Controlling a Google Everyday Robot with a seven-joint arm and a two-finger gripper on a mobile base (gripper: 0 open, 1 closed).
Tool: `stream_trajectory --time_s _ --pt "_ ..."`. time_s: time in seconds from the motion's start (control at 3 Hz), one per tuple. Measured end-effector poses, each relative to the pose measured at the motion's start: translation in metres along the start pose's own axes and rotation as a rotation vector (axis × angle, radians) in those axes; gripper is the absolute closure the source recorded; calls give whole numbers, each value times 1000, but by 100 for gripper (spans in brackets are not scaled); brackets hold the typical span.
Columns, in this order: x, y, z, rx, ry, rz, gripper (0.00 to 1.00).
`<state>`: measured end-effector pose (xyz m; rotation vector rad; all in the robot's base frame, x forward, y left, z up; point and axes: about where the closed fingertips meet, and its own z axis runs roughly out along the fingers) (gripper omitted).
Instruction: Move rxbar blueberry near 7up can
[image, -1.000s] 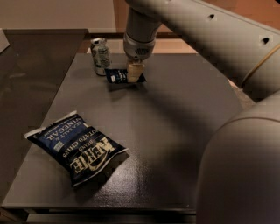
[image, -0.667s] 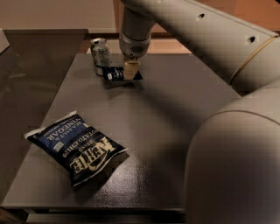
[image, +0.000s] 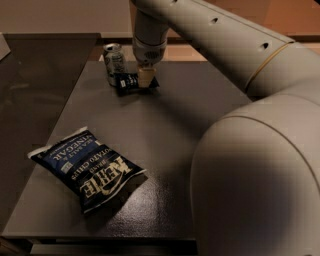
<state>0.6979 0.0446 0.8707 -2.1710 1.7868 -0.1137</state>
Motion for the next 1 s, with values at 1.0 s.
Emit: stream_trajectory --time_s 1.0 --pt "5 -5 12 4 -4 -11 0"
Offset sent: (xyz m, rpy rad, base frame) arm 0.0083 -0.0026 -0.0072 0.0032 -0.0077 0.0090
